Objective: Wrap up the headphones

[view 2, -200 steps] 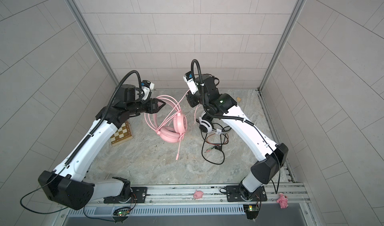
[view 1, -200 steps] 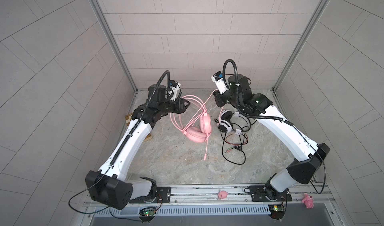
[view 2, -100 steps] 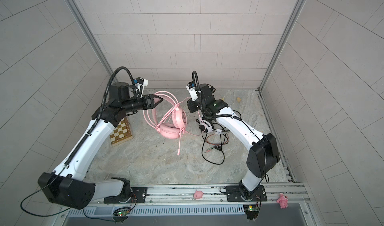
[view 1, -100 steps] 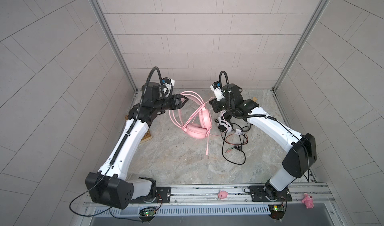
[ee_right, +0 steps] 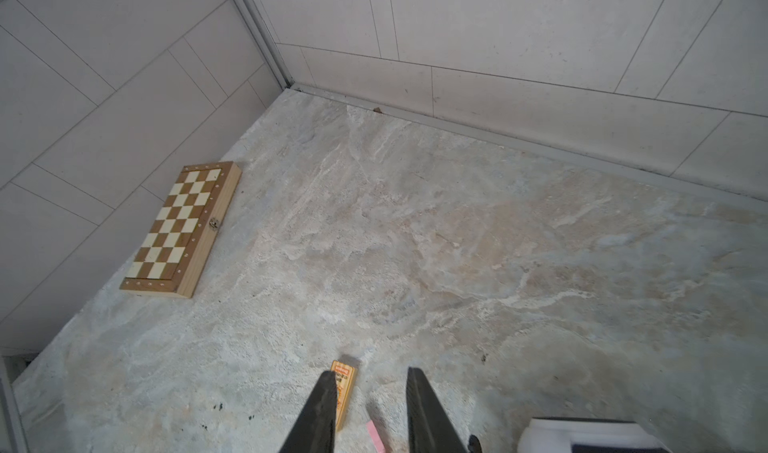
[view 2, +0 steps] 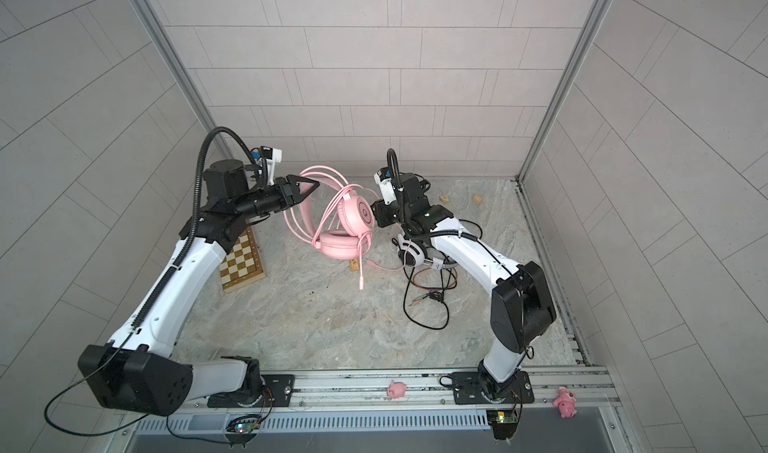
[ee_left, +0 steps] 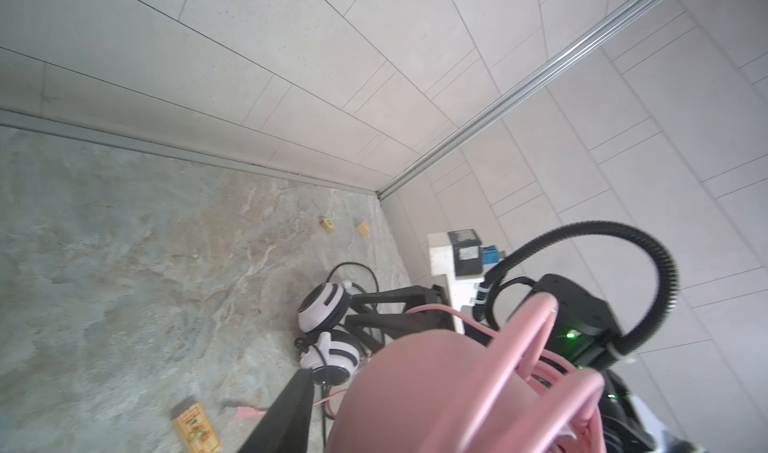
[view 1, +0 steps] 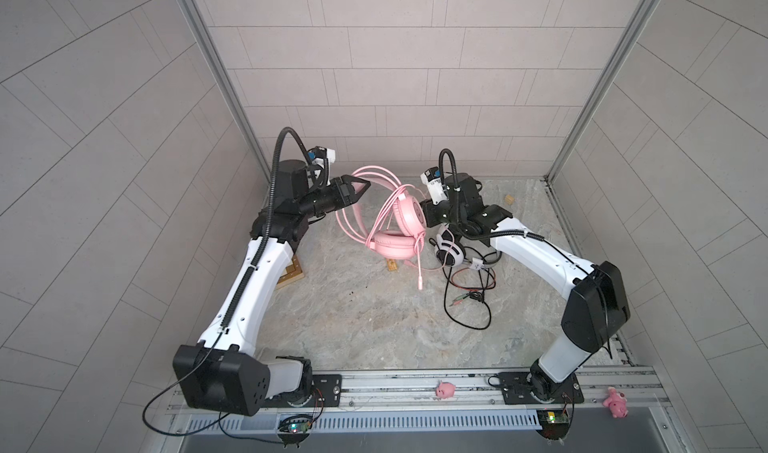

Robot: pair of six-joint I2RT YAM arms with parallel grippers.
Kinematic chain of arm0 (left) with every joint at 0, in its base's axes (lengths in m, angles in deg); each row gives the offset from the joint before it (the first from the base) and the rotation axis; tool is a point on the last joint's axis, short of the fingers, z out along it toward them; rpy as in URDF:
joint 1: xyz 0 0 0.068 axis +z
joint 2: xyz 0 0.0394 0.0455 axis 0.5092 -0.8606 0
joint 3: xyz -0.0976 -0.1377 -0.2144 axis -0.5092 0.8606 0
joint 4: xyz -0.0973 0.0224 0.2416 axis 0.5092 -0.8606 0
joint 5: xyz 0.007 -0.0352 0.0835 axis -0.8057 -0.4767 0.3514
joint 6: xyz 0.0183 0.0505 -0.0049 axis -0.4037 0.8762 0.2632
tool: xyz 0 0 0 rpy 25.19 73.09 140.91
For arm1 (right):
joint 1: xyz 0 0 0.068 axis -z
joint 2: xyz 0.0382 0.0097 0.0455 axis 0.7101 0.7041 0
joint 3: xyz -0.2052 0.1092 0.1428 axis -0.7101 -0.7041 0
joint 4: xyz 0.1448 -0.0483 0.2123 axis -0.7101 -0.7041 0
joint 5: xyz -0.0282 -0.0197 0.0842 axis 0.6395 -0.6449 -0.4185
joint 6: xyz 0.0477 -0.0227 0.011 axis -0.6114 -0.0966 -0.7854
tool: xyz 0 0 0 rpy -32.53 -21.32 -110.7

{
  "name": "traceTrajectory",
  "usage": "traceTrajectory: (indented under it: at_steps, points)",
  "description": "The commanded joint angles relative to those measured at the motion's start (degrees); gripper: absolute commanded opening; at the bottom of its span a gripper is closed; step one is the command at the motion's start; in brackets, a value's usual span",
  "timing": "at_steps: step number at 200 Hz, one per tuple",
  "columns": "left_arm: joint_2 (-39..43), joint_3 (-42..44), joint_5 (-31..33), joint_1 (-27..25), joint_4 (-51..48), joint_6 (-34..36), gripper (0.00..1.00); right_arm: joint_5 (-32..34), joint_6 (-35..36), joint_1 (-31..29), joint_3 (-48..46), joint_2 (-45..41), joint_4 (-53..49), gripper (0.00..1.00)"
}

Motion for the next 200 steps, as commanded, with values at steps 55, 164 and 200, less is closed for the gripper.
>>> traceTrajectory:
  at_steps: [55, 164, 200]
  points:
    - [-2.0, 0.2, -5.2, 2.4, 27.8, -25.8, 0.0, -4.2, -8.3, 0.5, -3.6, 5.8, 12.7, 0.34]
    - [-3.9, -0.4, 11.5, 4.6, 40.2, -40.1, 0.0, -8.3, -20.1, -1.0, -9.9, 14.6, 30.5, 0.1]
    - [-4.1, -0.9, 16.6, 4.8, 35.1, -38.8, 0.0, -8.2, -19.9, -2.0, -9.9, 14.7, 30.1, 0.06]
